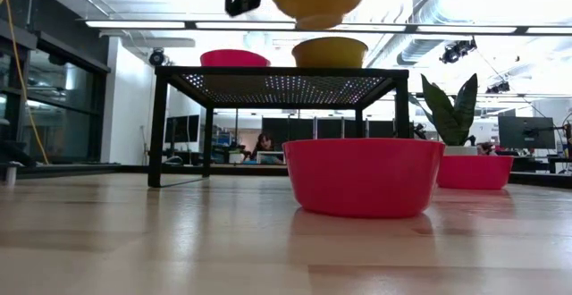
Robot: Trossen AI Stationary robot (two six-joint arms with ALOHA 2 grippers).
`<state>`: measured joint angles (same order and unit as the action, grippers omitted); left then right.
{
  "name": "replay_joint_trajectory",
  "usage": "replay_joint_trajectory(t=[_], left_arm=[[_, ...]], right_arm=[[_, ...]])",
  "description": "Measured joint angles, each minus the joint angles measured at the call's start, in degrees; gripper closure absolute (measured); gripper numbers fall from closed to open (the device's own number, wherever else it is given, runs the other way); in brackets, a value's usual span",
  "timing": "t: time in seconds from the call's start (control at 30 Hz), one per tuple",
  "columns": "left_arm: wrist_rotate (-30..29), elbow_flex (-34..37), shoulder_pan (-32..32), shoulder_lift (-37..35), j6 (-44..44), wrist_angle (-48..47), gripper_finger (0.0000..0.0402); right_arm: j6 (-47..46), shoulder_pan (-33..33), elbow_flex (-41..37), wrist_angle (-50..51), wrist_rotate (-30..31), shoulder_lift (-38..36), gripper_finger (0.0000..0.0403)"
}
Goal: Pick & Place Mini bowls
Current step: Stack the left yellow patterned bowl on top of the yellow patterned bowl on the shelf
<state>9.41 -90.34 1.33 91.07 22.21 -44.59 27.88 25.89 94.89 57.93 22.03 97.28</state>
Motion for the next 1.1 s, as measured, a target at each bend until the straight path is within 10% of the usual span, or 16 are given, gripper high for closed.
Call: replay_joint_trajectory(t=[1.1], left_arm=[[-8.38, -9.44, -10.83, -8.91, -38.42, -7.55, 0.0337]], right_arm=[[-18.7, -16.53, 10.41, 10.6, 3.84, -7.03, 0.0402]])
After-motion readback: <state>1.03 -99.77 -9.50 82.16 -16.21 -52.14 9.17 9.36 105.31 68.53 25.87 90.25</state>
